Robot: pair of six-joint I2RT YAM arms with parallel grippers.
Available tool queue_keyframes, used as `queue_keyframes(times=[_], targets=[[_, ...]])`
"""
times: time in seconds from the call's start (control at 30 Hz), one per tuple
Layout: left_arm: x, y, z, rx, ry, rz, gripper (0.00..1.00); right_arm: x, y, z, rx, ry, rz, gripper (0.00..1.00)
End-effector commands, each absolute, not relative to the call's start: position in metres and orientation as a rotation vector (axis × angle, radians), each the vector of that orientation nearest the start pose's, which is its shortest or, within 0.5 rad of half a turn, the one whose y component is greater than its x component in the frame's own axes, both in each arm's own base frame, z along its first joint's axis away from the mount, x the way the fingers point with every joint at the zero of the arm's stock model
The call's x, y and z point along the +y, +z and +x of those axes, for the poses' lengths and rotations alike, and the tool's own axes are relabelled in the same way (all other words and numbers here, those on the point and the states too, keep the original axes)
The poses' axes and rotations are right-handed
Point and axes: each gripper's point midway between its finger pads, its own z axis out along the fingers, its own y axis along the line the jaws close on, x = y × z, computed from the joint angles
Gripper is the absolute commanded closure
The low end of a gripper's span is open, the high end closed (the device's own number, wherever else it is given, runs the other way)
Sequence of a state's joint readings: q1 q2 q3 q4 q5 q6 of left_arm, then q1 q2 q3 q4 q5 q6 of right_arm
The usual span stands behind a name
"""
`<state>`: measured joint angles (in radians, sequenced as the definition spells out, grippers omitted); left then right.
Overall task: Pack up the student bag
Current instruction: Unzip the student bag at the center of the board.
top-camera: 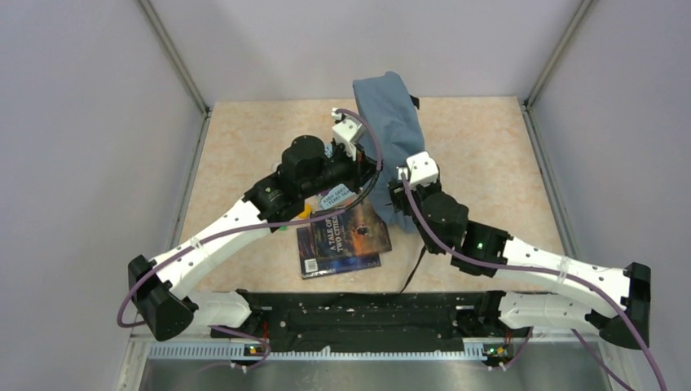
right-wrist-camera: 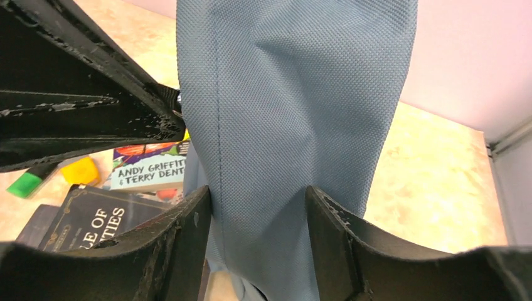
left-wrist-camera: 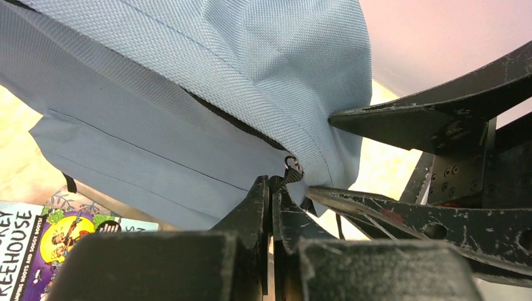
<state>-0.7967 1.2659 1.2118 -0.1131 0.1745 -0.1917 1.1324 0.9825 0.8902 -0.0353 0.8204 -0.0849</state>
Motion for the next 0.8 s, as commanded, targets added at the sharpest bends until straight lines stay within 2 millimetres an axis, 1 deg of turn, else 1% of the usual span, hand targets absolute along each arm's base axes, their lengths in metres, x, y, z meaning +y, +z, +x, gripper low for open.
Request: queue_keyframes(times=[0.0, 0.07, 0.17, 0.27, 0.33, 0.43, 0.63, 0.7, 0.77], targets=[[-0.323, 0.357, 0.269, 1.601, -0.871, 0.638, 1.0, 0.209, 0.309, 0.257, 1.59, -0.013, -0.326, 0.45], [-0.324, 0.357, 0.268, 1.601, -0.873, 0.641, 1.0, 0.216, 0.309, 0.257, 1.584, 0.015, -0.345, 0.5], [-0.321, 0.359, 0.269, 1.595, -0.863, 0.634, 1.0, 0.221, 0.309, 0.257, 1.579, 0.043, -0.348, 0.68], [-0.318, 0.362, 0.269, 1.588, -0.851, 0.624, 1.0, 0.22, 0.309, 0.257, 1.576, 0.037, -0.344, 0.85], [-0.315, 0.364, 0.27, 1.584, -0.842, 0.613, 1.0, 0.22, 0.308, 0.256, 1.572, 0.037, -0.357, 1.0], [-0.309, 0.368, 0.273, 1.581, -0.821, 0.588, 1.0, 0.225, 0.305, 0.253, 1.563, 0.038, -0.445, 1.0], [-0.292, 0.383, 0.279, 1.55, -0.773, 0.533, 1.0, 0.227, 0.305, 0.248, 1.543, 0.118, -0.527, 1.0], [-0.284, 0.391, 0.285, 1.541, -0.754, 0.501, 1.0, 0.227, 0.305, 0.247, 1.537, 0.149, -0.553, 1.0], [-0.274, 0.4, 0.294, 1.546, -0.736, 0.449, 1.0, 0.222, 0.307, 0.249, 1.538, 0.145, -0.547, 1.0]])
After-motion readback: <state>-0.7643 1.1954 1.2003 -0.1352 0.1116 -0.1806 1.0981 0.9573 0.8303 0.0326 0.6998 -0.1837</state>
